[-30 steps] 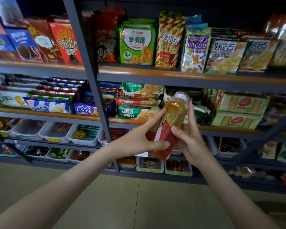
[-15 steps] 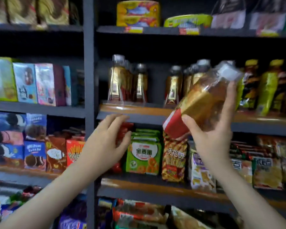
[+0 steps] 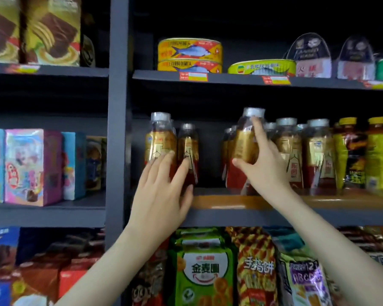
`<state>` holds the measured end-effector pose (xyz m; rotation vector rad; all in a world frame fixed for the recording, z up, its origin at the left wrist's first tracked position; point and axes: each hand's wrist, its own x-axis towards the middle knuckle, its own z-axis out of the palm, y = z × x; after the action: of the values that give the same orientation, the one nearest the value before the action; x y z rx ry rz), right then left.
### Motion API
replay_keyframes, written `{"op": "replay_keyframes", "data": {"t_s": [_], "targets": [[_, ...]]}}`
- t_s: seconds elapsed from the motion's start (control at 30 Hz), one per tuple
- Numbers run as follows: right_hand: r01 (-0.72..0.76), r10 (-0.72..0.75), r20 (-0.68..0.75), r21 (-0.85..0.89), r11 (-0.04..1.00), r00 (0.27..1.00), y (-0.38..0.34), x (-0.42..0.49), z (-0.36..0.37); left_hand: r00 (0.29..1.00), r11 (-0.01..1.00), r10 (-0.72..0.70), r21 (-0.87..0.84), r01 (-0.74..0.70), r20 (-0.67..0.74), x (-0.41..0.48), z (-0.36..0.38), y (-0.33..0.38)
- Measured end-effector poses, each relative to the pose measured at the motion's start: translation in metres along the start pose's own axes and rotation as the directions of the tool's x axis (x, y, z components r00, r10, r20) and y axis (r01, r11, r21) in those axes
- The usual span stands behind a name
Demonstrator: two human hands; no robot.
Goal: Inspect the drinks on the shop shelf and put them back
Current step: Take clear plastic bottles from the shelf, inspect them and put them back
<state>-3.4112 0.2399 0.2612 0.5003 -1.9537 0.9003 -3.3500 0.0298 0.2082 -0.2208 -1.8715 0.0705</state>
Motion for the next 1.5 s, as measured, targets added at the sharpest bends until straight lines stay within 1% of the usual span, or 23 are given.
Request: {"op": "replay_keyframes", "data": {"t_s": [0.1, 0.17, 0.23, 0.3, 0.37, 0.5, 0.73, 0.8, 0.87, 0.9, 0.93, 0.97, 1.0, 1.03, 1.07, 1.1, 1.13, 1.17, 1.23, 1.33, 1.4, 1.5], "targets": [[-0.041, 0.063, 0.122, -0.177, 0.983, 0.99, 0.003, 0.013, 0.012, 0.998, 0.997, -0.06, -0.046, 0.06, 0.011, 0.011, 0.008, -0.003], [-0.037, 0.092, 0.201, -0.262, 0.964, 0.975, 0.004, 0.022, 0.014, 0.994, 0.993, -0.106, -0.054, 0.106, 0.018, 0.015, 0.012, -0.008], [-0.022, 0.114, 0.308, -0.287, 0.958, 0.945, 0.007, 0.029, 0.011, 0.991, 0.99, -0.131, -0.047, 0.132, 0.022, 0.017, 0.015, -0.013], [-0.027, 0.149, 0.431, -0.276, 0.961, 0.89, 0.009, 0.031, 0.004, 0.989, 0.988, -0.144, -0.052, 0.146, 0.028, 0.016, 0.019, -0.016], [-0.018, 0.148, 0.499, -0.256, 0.966, 0.854, 0.009, 0.032, -0.001, 0.989, 0.987, -0.146, -0.06, 0.147, 0.013, 0.017, 0.023, -0.015], [-0.021, 0.14, 0.492, -0.239, 0.971, 0.859, 0.013, 0.037, 0.002, 0.991, 0.991, -0.135, -0.025, 0.134, -0.017, 0.02, 0.028, -0.014], [-0.042, 0.226, 0.478, -0.365, 0.93, 0.849, 0.025, 0.054, 0.021, 0.99, 0.991, -0.127, 0.032, 0.129, -0.059, 0.02, 0.028, -0.015], [-0.061, 0.272, 0.472, -0.414, 0.908, 0.839, 0.023, 0.057, 0.025, 0.989, 0.991, -0.114, 0.053, 0.119, -0.096, 0.019, 0.022, -0.017], [-0.059, 0.309, 0.437, -0.498, 0.865, 0.845, 0.016, 0.057, 0.028, 0.984, 0.99, -0.057, 0.117, 0.077, -0.171, 0.017, 0.014, -0.023], [-0.029, 0.293, 0.391, -0.557, 0.83, 0.873, 0.012, 0.056, 0.03, 0.977, 0.986, -0.017, 0.159, 0.051, -0.213, 0.016, 0.009, -0.026], [0.019, 0.236, 0.331, -0.614, 0.789, 0.914, 0.006, 0.055, 0.033, 0.969, 0.977, 0.019, 0.21, 0.034, -0.248, 0.015, 0.004, -0.028], [0.082, 0.135, 0.277, -0.651, 0.755, 0.951, -0.001, 0.053, 0.038, 0.96, 0.961, 0.046, 0.275, 0.033, -0.276, 0.014, -0.001, -0.031], [0.151, 0.019, 0.245, -0.654, 0.741, 0.969, -0.01, 0.053, 0.045, 0.954, 0.938, 0.06, 0.344, 0.047, -0.293, 0.013, -0.006, -0.035], [0.217, -0.079, 0.241, -0.624, 0.75, 0.967, -0.019, 0.053, 0.054, 0.955, 0.916, 0.062, 0.397, 0.062, -0.291, 0.014, -0.008, -0.04], [0.264, -0.128, 0.267, -0.575, 0.774, 0.955, -0.028, 0.055, 0.065, 0.962, 0.902, 0.053, 0.426, 0.07, -0.269, 0.016, -0.01, -0.044], [0.279, -0.127, 0.313, -0.507, 0.816, 0.941, -0.037, 0.057, 0.076, 0.972, 0.897, 0.041, 0.437, 0.067, -0.233, 0.019, -0.011, -0.046], [0.262, -0.093, 0.375, -0.429, 0.864, 0.922, -0.043, 0.063, 0.091, 0.98, 0.895, 0.035, 0.442, 0.057, -0.198, 0.022, -0.011, -0.048], [0.212, -0.039, 0.441, -0.352, 0.912, 0.897, -0.046, 0.069, 0.106, 0.986, 0.89, 0.037, 0.454, 0.042, -0.164, 0.024, -0.01, -0.048], [0.115, 0.031, 0.536, -0.237, 0.965, 0.843, -0.045, 0.084, 0.134, 0.994, 0.874, 0.063, 0.486, -0.012, -0.088, 0.024, -0.005, -0.045], [0.047, 0.08, 0.567, -0.205, 0.978, 0.819, -0.037, 0.099, 0.158, 0.998, 0.868, 0.069, 0.494, -0.058, -0.003, 0.023, -0.001, -0.046], [0.029, 0.091, 0.568, -0.2, 0.979, 0.818, -0.034, 0.104, 0.159, 0.999, 0.863, 0.043, 0.503, -0.041, 0.008, 0.022, -0.002, -0.049], [0.015, 0.067, 0.577, -0.135, 0.991, 0.814, -0.033, 0.106, 0.153, 0.999, 0.86, 0.031, 0.51, -0.033, 0.012, 0.023, -0.001, -0.047]]}}
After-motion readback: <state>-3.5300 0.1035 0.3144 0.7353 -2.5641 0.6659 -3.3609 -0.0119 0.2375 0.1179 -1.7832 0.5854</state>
